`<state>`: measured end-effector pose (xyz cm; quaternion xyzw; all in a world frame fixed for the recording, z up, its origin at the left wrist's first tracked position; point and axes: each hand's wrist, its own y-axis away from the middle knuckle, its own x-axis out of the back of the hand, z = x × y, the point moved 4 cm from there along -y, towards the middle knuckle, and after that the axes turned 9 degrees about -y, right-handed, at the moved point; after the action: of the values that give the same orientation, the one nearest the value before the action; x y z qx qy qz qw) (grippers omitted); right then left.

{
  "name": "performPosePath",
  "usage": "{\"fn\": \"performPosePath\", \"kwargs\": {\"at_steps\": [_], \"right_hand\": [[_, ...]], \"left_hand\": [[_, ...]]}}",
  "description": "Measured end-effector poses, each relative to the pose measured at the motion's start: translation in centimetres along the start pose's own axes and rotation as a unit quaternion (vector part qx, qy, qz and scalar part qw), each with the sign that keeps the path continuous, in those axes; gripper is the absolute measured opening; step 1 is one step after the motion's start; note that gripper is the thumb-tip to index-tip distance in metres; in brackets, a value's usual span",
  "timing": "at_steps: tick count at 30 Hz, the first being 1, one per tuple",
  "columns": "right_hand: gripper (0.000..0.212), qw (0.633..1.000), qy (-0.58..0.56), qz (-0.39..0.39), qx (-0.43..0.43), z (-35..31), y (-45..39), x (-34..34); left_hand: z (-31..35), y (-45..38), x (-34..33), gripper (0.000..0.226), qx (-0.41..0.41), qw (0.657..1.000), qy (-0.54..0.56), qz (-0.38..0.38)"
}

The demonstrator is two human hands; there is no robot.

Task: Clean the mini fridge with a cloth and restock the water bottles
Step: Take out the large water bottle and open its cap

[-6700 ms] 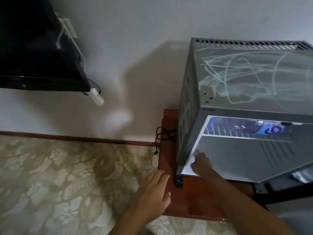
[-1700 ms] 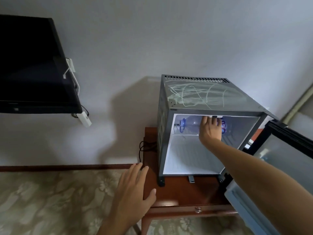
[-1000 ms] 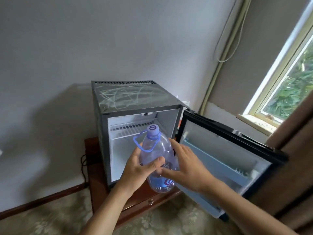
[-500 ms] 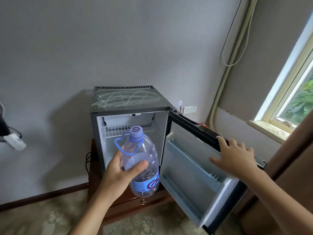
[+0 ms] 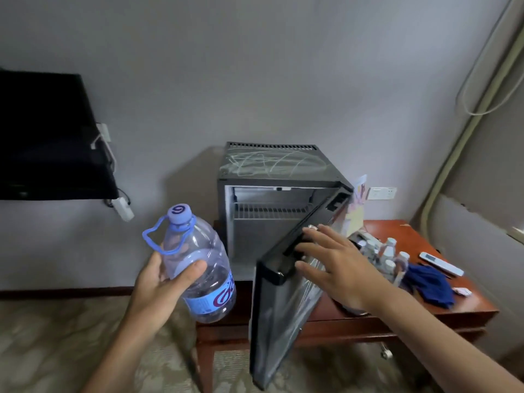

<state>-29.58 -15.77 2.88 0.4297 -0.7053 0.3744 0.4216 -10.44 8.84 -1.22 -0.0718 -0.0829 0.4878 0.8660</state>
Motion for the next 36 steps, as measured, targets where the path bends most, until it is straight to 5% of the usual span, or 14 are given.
{"fn": "performPosePath", "kwargs": {"at_steps": [4,11,16,26,30,33,36], "right_hand": [[0.077,0.998,0.050,0.025,0.004,-1.9,-6.2,-4.8],[0.071,0.986,0.137,0.082,-0.056,-3.9,-16.8,-8.3],[0.072,0.980,0.160,0.092,-0.079,-3.4,-20.0,-9.3],[0.074,0.977,0.161,0.060,-0.122,-3.3,-23.4,-9.4],[0.082,0.982,-0.039,0.104,-0.156,-4.2,-21.0,-8.4],[0.087,0.902,-0.367,0.165,-0.160,-5.9,-15.1,-6.4],[0.079,0.842,-0.518,0.090,-0.123,-8.7,-9.6,-6.2]], "left_hand": [[-0.1,-0.3,3.5,0.042,-0.013,0.999,-0.027,0.039],[-3.6,-2.2,7.3,0.084,0.023,0.999,-0.024,0.007],[-5.3,-5.3,6.4,0.066,0.027,0.996,-0.058,-0.062],[-4.8,-10.3,1.6,0.073,-0.006,0.981,-0.075,-0.178],[-5.3,-11.0,0.5,0.076,-0.015,0.978,-0.072,-0.196],[-5.6,-10.5,-0.9,0.068,-0.017,0.975,-0.068,-0.211],[-5.8,-9.4,-3.5,0.076,-0.041,0.966,-0.079,-0.242]]}}
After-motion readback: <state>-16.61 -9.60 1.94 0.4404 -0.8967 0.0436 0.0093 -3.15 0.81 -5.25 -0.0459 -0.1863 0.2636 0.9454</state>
